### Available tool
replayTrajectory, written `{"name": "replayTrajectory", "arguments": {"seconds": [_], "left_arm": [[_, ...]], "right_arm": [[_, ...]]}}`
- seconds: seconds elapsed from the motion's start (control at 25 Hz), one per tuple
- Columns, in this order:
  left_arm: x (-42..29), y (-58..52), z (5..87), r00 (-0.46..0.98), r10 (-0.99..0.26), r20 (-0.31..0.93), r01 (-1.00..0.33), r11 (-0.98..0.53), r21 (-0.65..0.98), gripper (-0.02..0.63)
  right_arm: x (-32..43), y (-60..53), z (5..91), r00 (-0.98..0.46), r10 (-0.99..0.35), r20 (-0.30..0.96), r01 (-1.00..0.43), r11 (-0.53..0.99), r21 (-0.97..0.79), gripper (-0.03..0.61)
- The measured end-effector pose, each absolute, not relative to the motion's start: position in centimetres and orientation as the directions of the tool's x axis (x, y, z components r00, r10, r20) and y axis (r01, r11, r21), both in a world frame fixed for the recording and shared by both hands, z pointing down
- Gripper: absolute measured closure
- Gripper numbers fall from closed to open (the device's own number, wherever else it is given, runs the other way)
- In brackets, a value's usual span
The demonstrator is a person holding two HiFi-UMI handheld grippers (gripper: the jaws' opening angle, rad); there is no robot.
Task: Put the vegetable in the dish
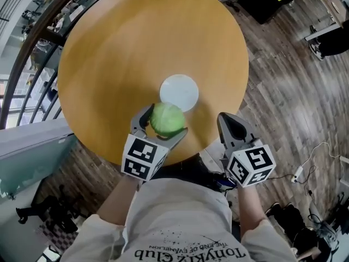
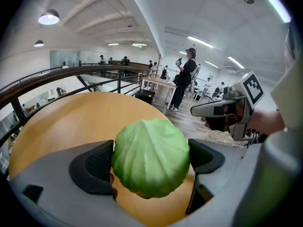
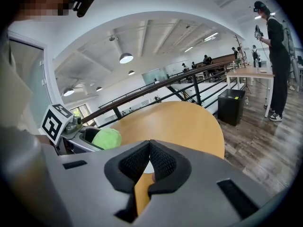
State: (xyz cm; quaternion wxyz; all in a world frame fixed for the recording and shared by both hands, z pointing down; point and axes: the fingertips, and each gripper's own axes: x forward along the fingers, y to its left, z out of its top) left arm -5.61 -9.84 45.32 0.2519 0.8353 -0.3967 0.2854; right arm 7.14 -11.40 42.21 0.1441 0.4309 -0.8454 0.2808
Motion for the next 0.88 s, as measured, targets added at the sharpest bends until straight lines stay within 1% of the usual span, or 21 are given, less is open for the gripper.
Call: {"name": "replayTrajectory", "arguments": {"seconds": [0.36,0.88], "left_arm": [[-5.6,-12.3,48.9,0.501,-0.493,0.711,-0.806,-0.564,0.177,0.130],[-5.9,-14.7,53.6,0.470,-0.454,0.757,-0.813,-0.556,0.172,0.130]], "right_arm": [[6.4,-12.5,44.7,-0.594,-0.619,0.514,-0.805,0.465,-0.369,0.557],[6.4,-13.1,46.6,-0.585,-0.612,0.532,-0.811,0.439,-0.387,0.557]]}}
